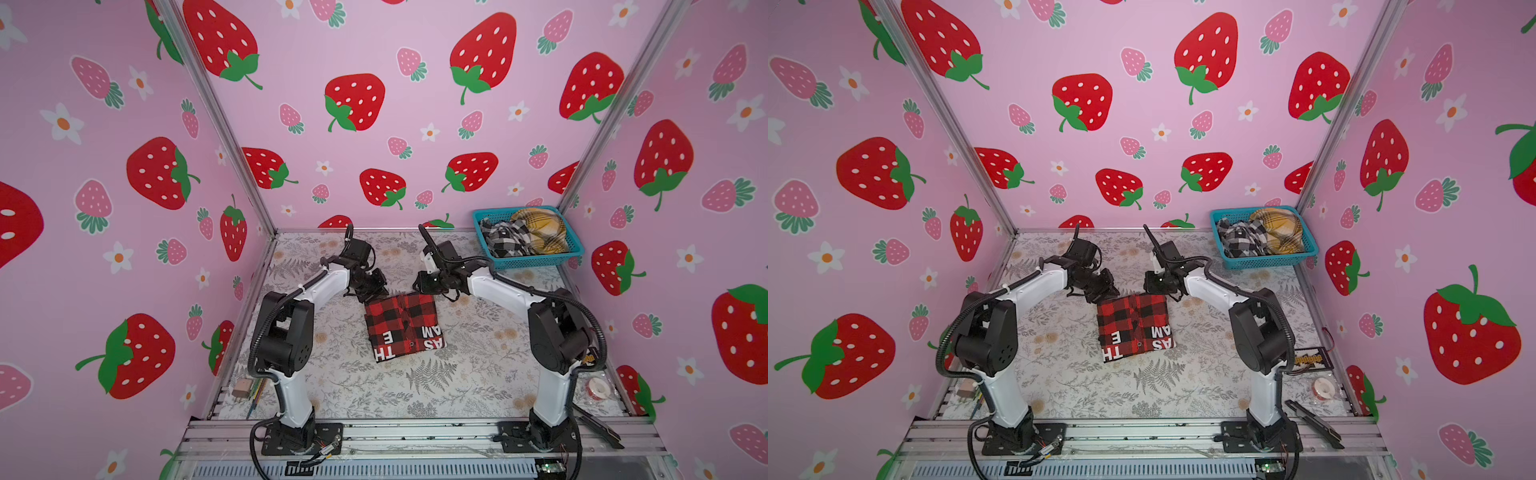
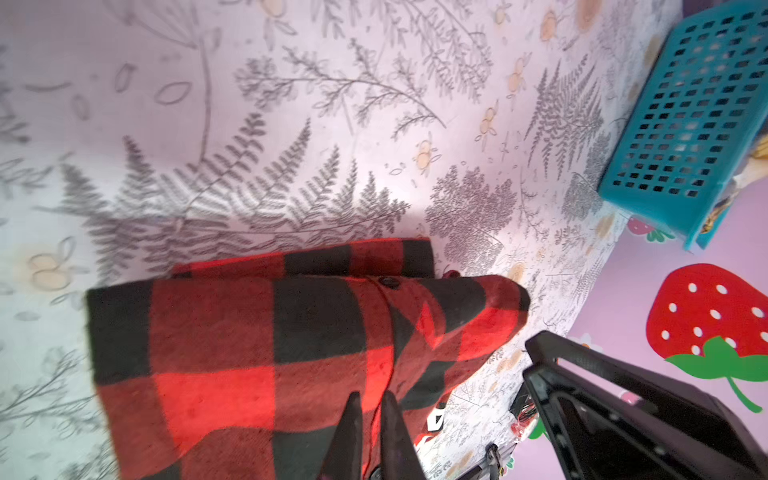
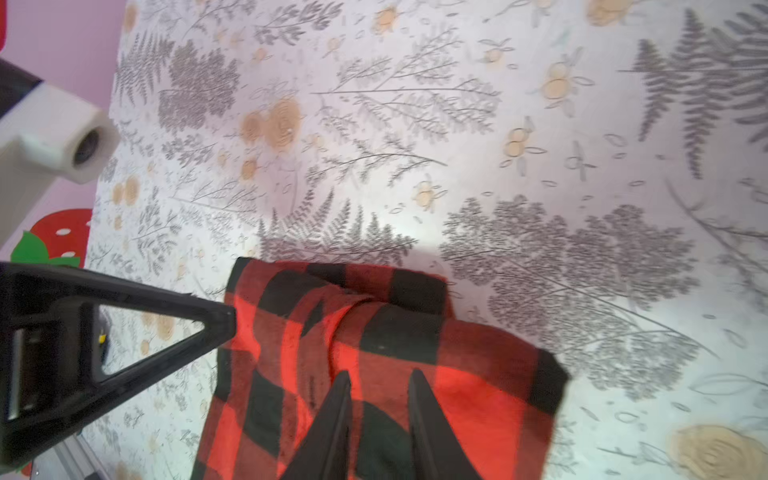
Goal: Fold and stack the long sleeve shirts
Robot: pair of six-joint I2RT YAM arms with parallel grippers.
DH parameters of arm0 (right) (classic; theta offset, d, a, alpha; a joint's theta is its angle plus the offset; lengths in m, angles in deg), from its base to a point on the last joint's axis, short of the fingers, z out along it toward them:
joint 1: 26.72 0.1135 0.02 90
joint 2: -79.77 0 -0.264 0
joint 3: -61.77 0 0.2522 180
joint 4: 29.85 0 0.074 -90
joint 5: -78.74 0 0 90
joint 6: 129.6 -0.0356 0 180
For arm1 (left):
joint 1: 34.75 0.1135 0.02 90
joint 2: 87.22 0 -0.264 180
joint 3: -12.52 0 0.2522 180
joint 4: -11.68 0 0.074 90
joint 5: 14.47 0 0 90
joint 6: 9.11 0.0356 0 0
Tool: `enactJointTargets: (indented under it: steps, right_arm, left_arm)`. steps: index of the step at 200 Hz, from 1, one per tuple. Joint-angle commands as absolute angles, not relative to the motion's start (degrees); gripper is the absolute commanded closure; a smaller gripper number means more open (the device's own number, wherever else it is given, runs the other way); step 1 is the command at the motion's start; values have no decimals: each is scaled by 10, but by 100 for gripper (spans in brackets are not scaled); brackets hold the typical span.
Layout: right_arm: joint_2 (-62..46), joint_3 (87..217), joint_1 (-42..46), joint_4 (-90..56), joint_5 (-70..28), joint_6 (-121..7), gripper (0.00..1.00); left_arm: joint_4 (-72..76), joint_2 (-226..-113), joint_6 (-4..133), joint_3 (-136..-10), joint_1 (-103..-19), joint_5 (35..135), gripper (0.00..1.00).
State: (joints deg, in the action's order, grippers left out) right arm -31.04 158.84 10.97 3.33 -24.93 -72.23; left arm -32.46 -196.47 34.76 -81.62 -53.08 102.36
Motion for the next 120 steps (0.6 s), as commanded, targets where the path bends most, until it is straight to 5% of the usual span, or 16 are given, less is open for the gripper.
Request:
enactJointTargets:
  steps: [1,63,120]
  right_arm:
    - [-340,1586,96,42,-252,-706,75]
    - [-401,1548,92,2,-279,-715,80]
    - [-327,1423,110,-54,-290,-750,81]
  left_arm:
    - [-335,-2016,343,-824,-529,1028,88]
    - [-316,-2060,352,-775,-502,1024,92]
    - [-313,-2088,385,-765,-494,1047,93]
